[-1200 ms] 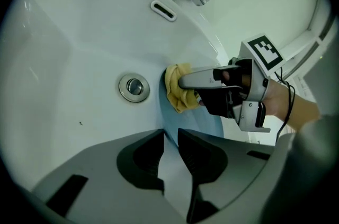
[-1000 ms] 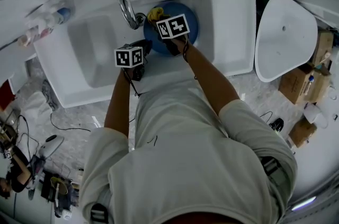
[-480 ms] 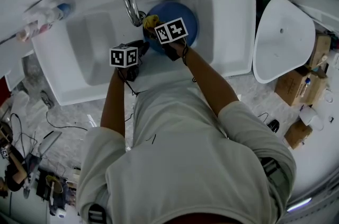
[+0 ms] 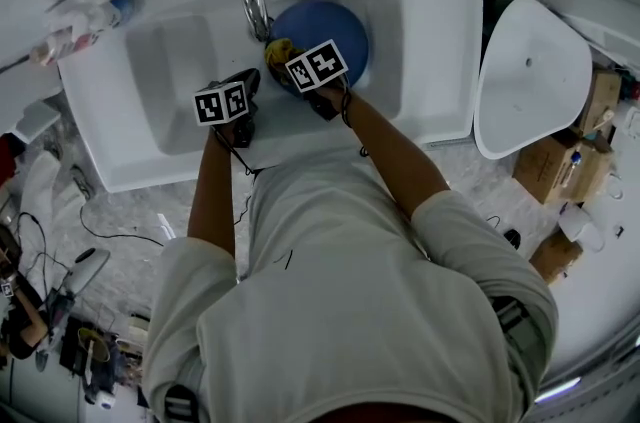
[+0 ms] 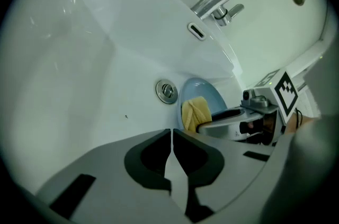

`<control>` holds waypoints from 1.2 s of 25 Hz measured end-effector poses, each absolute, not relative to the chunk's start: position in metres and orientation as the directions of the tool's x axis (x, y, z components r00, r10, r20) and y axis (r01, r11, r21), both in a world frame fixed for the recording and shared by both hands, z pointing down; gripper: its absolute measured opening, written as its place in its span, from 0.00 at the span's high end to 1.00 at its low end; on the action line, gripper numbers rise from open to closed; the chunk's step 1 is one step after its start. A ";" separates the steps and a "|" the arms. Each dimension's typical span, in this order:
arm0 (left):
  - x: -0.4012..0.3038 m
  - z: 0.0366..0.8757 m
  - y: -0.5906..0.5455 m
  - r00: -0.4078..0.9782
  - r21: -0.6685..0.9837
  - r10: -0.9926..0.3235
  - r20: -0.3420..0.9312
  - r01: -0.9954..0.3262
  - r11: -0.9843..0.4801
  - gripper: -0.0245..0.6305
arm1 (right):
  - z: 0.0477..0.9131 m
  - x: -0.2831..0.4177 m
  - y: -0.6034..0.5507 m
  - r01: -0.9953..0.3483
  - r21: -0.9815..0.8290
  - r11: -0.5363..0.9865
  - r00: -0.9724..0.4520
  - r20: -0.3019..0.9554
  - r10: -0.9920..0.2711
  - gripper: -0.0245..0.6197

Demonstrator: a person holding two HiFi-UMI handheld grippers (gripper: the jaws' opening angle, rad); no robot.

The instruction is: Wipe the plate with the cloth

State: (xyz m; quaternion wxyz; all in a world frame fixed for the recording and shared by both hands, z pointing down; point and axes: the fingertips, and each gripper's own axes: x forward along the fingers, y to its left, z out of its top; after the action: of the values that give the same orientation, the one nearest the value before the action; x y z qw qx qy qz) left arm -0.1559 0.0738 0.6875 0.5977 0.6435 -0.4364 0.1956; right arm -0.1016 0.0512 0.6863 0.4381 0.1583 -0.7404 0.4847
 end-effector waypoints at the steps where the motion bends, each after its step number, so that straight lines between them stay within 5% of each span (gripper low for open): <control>1: -0.157 0.688 0.073 0.536 0.593 -0.331 0.777 -0.799 0.096 0.92 | 0.686 -0.101 0.055 -0.650 -0.578 0.494 -0.560 0.803 0.204 0.85; 14: -0.151 0.691 0.066 0.508 0.572 -0.341 0.791 -0.812 0.117 0.92 | 0.687 -0.076 0.087 -0.544 -0.573 0.613 -0.444 0.816 0.369 0.85; 30: -0.138 0.694 0.065 0.488 0.543 -0.314 0.814 -0.831 0.117 0.92 | 0.685 -0.022 0.062 -0.642 -0.557 0.527 -0.449 0.830 0.331 0.85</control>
State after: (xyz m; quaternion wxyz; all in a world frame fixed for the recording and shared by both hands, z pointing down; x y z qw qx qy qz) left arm -0.1378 0.0650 0.6936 0.5916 0.6277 -0.4563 0.2186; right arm -0.0217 0.0625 0.6854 0.5133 0.1101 -0.7070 0.4739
